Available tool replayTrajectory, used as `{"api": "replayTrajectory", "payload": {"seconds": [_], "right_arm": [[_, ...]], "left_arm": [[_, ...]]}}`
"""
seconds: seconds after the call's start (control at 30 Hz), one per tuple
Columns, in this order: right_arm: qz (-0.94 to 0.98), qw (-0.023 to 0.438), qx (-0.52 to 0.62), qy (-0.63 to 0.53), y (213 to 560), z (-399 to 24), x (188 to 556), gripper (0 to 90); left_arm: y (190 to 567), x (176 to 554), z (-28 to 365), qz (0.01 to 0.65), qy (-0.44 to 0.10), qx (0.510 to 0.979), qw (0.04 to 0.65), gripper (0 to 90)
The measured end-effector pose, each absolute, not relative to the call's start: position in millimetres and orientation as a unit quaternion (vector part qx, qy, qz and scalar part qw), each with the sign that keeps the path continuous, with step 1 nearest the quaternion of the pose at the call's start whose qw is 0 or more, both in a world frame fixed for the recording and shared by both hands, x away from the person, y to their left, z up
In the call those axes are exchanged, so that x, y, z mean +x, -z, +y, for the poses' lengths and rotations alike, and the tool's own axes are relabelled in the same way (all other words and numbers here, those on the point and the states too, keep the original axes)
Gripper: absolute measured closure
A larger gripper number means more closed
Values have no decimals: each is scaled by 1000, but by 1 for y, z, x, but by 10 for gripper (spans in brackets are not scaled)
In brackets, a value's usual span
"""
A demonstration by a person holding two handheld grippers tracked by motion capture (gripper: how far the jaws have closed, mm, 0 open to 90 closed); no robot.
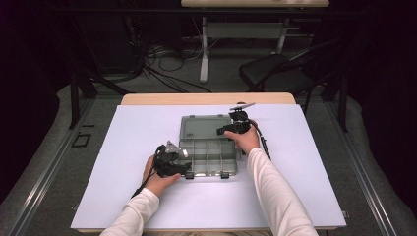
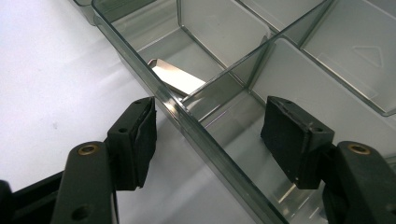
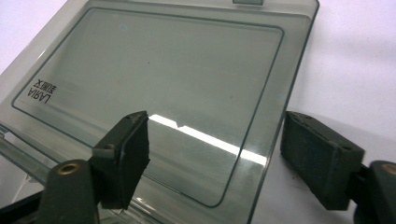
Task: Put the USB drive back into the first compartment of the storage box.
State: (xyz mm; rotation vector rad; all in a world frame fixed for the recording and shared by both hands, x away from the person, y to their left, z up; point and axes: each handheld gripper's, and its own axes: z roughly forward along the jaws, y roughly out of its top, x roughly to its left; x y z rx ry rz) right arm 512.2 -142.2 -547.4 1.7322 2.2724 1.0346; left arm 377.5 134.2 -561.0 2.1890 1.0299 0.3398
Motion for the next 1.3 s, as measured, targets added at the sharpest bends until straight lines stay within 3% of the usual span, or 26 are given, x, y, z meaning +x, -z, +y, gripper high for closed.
{"api": "replayTrajectory", "payload": {"seconds": [1.3], "right_arm": [[735,46,585,-338,546,-146,513,322]], "left_arm": [[561,377,134,400,-136,839,343,369]]}}
